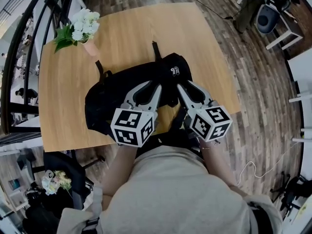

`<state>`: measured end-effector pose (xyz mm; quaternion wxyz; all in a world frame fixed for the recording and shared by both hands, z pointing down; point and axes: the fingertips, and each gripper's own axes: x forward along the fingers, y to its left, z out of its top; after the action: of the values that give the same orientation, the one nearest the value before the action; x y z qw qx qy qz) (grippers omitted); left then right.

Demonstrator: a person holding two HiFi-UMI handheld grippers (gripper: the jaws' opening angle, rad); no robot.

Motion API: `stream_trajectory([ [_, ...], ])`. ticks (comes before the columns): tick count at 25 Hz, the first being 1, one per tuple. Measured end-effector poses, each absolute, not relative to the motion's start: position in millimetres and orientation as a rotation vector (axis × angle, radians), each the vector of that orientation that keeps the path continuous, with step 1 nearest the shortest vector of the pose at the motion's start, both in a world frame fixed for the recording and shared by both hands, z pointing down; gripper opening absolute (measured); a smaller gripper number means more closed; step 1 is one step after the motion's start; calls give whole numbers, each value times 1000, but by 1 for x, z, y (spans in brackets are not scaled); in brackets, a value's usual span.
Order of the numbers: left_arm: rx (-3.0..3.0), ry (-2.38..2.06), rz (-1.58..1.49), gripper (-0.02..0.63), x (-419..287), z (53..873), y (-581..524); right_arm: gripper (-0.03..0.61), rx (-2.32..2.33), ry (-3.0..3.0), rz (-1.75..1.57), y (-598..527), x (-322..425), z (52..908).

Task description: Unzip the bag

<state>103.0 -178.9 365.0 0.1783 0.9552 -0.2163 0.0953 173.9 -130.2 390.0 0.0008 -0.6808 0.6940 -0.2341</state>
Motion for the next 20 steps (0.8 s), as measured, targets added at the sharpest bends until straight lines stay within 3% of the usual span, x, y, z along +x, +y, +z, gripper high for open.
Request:
stream_trajectory([
  [11, 2770, -687, 400, 109, 134, 372, -182, 114, -2097, 2247, -734, -155, 215, 384],
  [20, 2846, -682, 480, 109, 163, 378, -177, 163, -1945, 2350, -882, -162, 222, 405],
])
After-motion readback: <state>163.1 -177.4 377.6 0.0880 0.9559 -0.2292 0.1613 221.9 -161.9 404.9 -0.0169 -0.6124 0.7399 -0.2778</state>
